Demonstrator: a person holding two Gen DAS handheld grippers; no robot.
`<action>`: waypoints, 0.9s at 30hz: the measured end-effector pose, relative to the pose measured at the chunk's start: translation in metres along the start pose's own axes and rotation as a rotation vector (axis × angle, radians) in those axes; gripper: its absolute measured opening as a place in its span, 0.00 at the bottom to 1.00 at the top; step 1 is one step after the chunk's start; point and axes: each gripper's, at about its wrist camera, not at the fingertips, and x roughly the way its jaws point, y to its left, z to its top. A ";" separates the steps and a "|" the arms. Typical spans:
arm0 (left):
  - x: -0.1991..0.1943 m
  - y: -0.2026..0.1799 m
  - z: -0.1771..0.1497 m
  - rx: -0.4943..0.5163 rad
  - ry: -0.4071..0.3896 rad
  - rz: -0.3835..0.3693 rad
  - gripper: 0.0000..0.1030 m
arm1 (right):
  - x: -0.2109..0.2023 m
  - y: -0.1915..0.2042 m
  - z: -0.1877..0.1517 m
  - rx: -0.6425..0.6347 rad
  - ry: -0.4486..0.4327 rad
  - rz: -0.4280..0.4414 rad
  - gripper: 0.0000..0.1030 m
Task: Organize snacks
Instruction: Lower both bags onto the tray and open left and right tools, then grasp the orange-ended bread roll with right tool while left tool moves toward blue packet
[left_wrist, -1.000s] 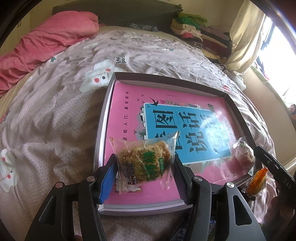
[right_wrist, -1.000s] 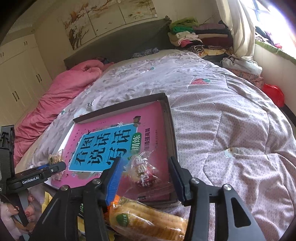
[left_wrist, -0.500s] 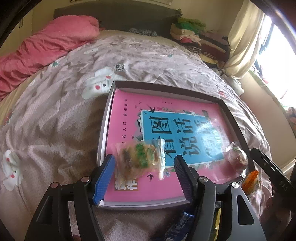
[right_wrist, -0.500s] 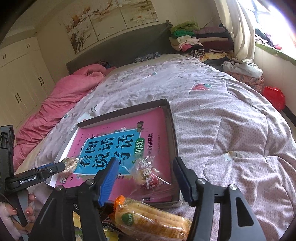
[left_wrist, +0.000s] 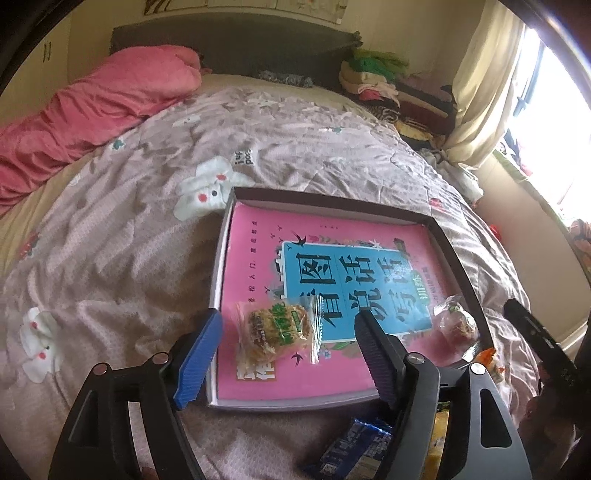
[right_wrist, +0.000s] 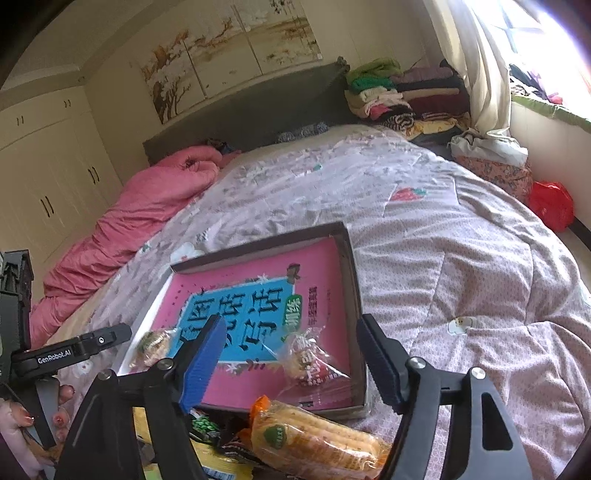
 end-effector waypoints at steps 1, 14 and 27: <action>-0.003 0.001 0.001 -0.001 -0.006 0.000 0.74 | -0.004 0.000 0.001 0.002 -0.013 0.009 0.72; -0.039 -0.003 0.003 0.020 -0.054 -0.005 0.75 | -0.034 0.000 0.006 0.015 -0.084 0.042 0.82; -0.054 0.002 -0.009 0.026 -0.037 -0.018 0.75 | -0.048 0.004 0.005 -0.010 -0.104 0.033 0.85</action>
